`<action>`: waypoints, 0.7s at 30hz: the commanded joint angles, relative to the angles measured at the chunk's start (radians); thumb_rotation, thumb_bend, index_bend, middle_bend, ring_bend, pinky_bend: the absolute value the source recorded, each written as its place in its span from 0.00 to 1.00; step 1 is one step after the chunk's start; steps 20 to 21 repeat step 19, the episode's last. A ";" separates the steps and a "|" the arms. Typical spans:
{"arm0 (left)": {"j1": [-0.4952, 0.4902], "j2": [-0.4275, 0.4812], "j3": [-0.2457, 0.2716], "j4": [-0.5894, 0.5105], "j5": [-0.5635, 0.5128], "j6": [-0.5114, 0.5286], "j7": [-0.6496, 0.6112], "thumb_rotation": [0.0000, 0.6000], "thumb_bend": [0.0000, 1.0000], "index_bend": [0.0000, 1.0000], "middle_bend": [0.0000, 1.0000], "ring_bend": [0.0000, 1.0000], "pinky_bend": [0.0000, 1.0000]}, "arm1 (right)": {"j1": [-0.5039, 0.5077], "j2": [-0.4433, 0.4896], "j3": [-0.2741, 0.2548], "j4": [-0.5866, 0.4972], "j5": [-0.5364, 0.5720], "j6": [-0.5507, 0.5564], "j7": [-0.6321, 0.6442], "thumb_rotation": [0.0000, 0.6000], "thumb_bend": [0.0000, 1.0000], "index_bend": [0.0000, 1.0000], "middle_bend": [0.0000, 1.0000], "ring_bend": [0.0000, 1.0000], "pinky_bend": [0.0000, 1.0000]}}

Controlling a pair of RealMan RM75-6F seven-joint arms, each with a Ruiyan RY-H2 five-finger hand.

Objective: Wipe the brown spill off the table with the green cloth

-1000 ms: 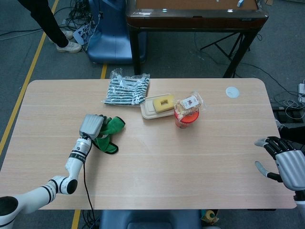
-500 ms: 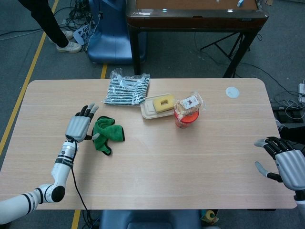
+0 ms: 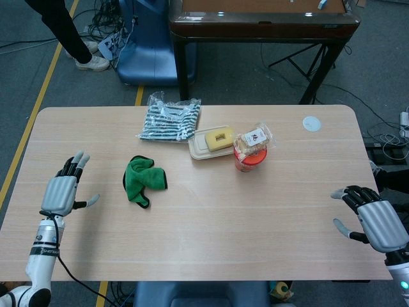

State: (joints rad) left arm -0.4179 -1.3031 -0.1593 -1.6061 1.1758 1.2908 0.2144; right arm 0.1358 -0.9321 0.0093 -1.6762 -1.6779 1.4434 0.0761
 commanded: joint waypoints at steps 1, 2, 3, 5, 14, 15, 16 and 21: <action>0.072 0.038 0.039 -0.037 0.042 0.081 -0.043 1.00 0.17 0.00 0.00 0.00 0.21 | 0.009 -0.007 -0.003 0.008 -0.011 -0.007 0.004 1.00 0.38 0.32 0.32 0.22 0.25; 0.087 0.044 0.047 -0.042 0.053 0.100 -0.050 1.00 0.17 0.00 0.00 0.00 0.21 | 0.013 -0.010 -0.003 0.012 -0.013 -0.010 0.007 1.00 0.38 0.32 0.32 0.22 0.25; 0.108 0.051 0.059 -0.049 0.070 0.123 -0.057 1.00 0.17 0.00 0.00 0.00 0.21 | 0.017 -0.014 -0.003 0.017 -0.014 -0.015 0.010 1.00 0.38 0.32 0.32 0.22 0.25; 0.137 0.061 0.078 -0.058 0.095 0.158 -0.058 1.00 0.17 0.00 0.00 0.00 0.21 | 0.024 -0.020 -0.004 0.025 -0.019 -0.022 0.014 1.00 0.38 0.32 0.32 0.22 0.25; 0.266 0.065 0.153 -0.079 0.207 0.309 -0.066 1.00 0.17 0.00 0.00 0.00 0.21 | 0.049 -0.052 -0.013 0.062 -0.057 -0.028 0.033 1.00 0.38 0.32 0.32 0.22 0.25; 0.278 0.064 0.160 -0.081 0.222 0.324 -0.065 1.00 0.17 0.00 0.00 0.00 0.21 | 0.050 -0.056 -0.014 0.063 -0.059 -0.025 0.032 1.00 0.38 0.32 0.32 0.22 0.25; 0.286 0.062 0.164 -0.082 0.232 0.334 -0.064 1.00 0.17 0.00 0.00 0.00 0.21 | 0.050 -0.058 -0.014 0.064 -0.060 -0.025 0.030 1.00 0.38 0.32 0.32 0.22 0.25; 0.306 0.056 0.171 -0.080 0.257 0.355 -0.055 1.00 0.17 0.00 0.00 0.00 0.21 | 0.051 -0.064 -0.016 0.061 -0.060 -0.022 0.022 1.00 0.38 0.32 0.32 0.22 0.25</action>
